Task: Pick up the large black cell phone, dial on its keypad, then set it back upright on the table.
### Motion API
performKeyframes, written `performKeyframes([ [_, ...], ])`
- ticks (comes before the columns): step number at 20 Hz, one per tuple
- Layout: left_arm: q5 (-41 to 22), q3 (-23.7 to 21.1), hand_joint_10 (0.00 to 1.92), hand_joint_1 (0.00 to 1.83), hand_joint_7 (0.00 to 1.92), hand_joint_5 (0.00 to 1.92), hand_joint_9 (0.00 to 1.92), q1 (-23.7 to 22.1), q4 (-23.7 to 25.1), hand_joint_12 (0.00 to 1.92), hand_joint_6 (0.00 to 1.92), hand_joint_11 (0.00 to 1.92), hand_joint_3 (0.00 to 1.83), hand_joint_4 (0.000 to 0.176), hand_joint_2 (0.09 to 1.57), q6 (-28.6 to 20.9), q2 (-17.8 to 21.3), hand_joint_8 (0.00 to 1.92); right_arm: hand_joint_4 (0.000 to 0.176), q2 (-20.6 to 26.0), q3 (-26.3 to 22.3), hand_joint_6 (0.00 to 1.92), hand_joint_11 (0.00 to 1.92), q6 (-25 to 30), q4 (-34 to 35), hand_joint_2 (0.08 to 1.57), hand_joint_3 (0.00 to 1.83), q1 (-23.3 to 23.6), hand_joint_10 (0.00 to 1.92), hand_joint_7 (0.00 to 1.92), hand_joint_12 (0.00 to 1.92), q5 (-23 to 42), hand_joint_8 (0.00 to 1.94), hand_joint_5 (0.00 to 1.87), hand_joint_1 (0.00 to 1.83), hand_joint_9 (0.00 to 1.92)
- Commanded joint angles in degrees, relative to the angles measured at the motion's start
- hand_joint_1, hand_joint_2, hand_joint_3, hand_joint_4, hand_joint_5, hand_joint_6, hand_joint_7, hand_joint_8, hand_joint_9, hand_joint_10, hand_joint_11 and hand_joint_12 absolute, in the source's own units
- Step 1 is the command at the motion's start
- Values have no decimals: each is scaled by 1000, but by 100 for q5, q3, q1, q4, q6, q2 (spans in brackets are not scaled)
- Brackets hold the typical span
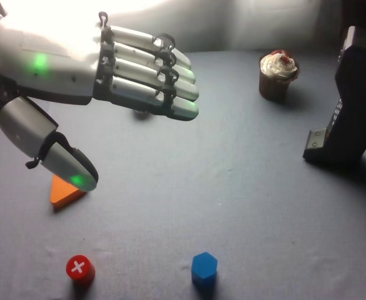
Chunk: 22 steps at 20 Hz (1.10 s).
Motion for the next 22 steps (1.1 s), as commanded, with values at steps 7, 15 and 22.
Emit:
performKeyframes([
  [7, -236, -57, 1, 0, 93, 86, 98, -113, -670, 359, 0, 0, 0, 0, 1049, -29, 97, 1, 0, -180, 344, 0, 0, 64, -411, 930, 9, 586, 0, 0, 0, 62, 0, 0, 561, 0],
  [15, -332, -57, 2, 0, 92, 92, 97, -113, -1183, 360, 2, 0, 1, 0, 1055, -95, 142, 2, 0, -465, 718, 0, 0, 45, -634, 938, 7, 1053, 0, 0, 0, -376, 0, 0, 681, 0],
  [22, -352, -64, 4, 0, 103, 108, 118, -75, -1490, 434, 1, 0, 0, 0, 1048, -56, 160, 1, 0, -564, 956, 0, 0, 5, -874, 955, 11, 1480, 0, 0, 0, -700, 0, 0, 858, 0],
])
